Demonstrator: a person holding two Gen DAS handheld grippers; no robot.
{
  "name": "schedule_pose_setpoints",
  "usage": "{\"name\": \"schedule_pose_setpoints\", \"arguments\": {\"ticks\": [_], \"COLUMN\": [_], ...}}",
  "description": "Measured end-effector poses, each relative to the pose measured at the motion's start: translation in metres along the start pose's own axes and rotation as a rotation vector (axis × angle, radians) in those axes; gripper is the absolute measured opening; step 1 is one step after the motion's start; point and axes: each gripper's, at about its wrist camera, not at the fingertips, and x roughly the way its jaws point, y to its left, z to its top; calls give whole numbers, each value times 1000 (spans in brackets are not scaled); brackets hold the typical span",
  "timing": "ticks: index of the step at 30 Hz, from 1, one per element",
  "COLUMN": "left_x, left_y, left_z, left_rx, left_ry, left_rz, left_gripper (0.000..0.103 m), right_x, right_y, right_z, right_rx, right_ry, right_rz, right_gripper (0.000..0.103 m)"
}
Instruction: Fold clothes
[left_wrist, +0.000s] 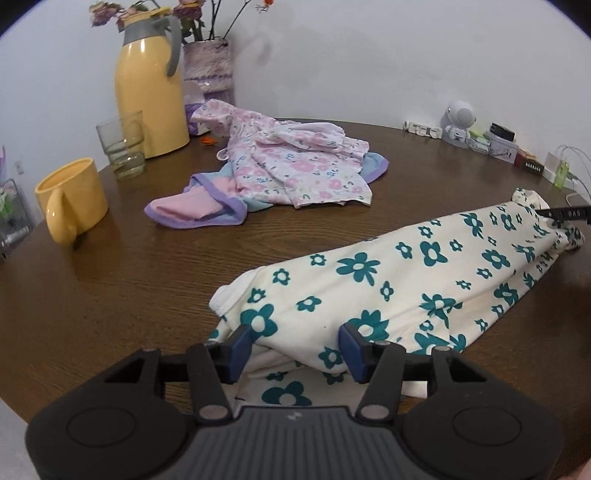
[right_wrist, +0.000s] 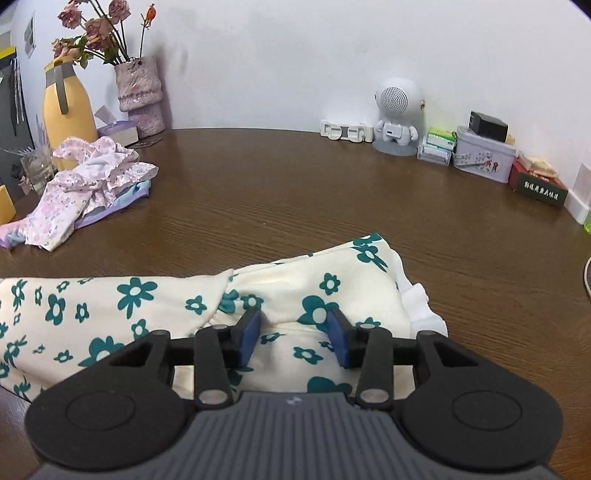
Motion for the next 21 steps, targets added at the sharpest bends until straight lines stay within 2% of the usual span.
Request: {"name": "schedule_pose_setpoints", "arguments": {"ticks": [3, 12, 14, 15, 16, 18, 20, 21], "left_x": [2, 7, -4, -13, -22, -40, -54, -60], "left_y": [8, 20, 19, 19, 18, 17, 15, 14], "left_z": [-1, 5, 4, 2, 1, -1, -2, -2], "left_rx": [-26, -27, -32, -34, -36, -39, -55, -66], "left_ry": [-3, -6, -25, -44, -63, -102, -132, -145], "left_rz": [-18, 3, 19, 37, 56, 93, 127, 143], "left_gripper": [54, 55, 56, 58, 63, 74, 88, 91], "right_x": [-3, -20, -25, -30, -37, -53, -68, -74], "right_y": [2, 12, 9, 6, 4, 6, 10, 12], "right_z": [-3, -17, -17, -15, -13, -9, -6, -4], "right_rx": [9, 19, 41, 65, 83, 86, 76, 73], "right_ry": [-4, -25, -38, -53, -74, -112, -141, -149], "right_rz": [-14, -40, -26, -15, -3, 5, 11, 13], "right_gripper": [41, 43, 49, 60, 72, 82, 87, 98]}}
